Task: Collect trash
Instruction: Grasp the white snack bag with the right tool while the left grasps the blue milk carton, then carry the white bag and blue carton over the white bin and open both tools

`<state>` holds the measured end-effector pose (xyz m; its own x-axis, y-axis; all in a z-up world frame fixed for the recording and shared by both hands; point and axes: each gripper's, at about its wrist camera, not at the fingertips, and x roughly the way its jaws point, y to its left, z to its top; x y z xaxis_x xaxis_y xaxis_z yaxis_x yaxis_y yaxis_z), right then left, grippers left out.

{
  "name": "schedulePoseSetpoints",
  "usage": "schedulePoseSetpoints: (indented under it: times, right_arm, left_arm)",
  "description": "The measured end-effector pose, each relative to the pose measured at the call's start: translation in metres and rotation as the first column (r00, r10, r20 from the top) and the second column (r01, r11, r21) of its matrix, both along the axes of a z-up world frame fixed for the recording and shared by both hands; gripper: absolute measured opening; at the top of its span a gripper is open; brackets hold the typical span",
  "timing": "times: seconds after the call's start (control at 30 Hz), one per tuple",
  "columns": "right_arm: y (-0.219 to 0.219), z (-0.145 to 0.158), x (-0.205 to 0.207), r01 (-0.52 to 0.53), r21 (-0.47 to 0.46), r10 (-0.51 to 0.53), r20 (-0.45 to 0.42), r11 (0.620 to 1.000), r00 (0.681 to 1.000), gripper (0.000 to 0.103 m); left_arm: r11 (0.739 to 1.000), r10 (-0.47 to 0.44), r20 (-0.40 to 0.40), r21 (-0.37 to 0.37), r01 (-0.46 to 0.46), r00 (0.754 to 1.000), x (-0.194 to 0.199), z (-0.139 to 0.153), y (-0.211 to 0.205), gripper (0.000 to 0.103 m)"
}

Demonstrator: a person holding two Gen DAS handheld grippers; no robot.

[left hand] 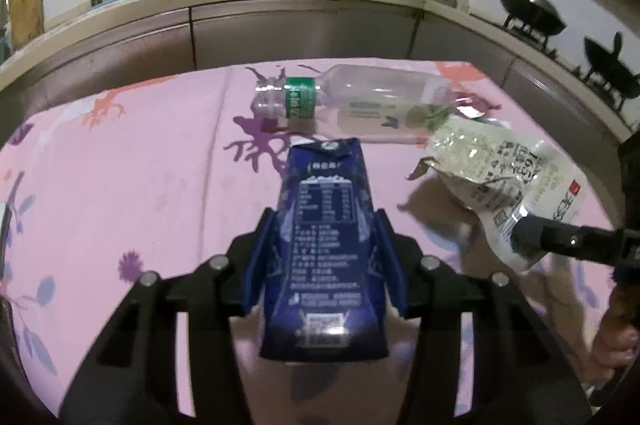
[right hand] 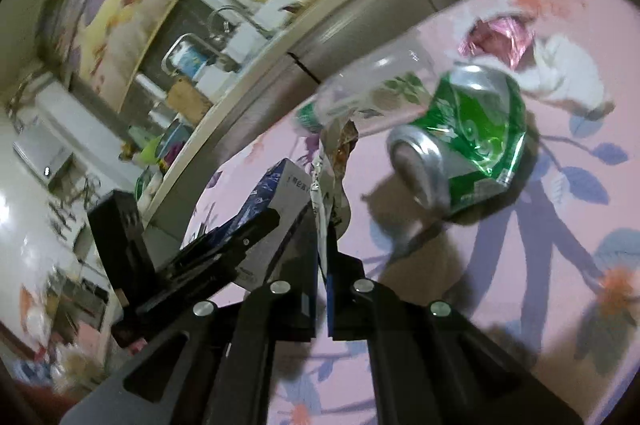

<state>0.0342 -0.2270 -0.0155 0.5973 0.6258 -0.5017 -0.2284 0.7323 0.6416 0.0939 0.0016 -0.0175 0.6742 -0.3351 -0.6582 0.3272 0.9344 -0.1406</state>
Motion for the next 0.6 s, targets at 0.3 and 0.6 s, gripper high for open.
schedulePoseSetpoints:
  times: [0.3,0.6]
  right_arm:
    - [-0.027,0.003,-0.058,0.038,-0.021,-0.036,0.067,0.999,0.997,0.0]
    - [-0.089,-0.004,-0.106,0.193,0.007,-0.193,0.094,0.981,0.977,0.0]
  left_arm:
    - [0.982,-0.142,-0.005,-0.124,0.14,0.99,-0.039,0.024,-0.023,0.047]
    - [0.935,-0.348,-0.018,-0.073,0.346,0.937,-0.066,0.026,-0.119,0.047]
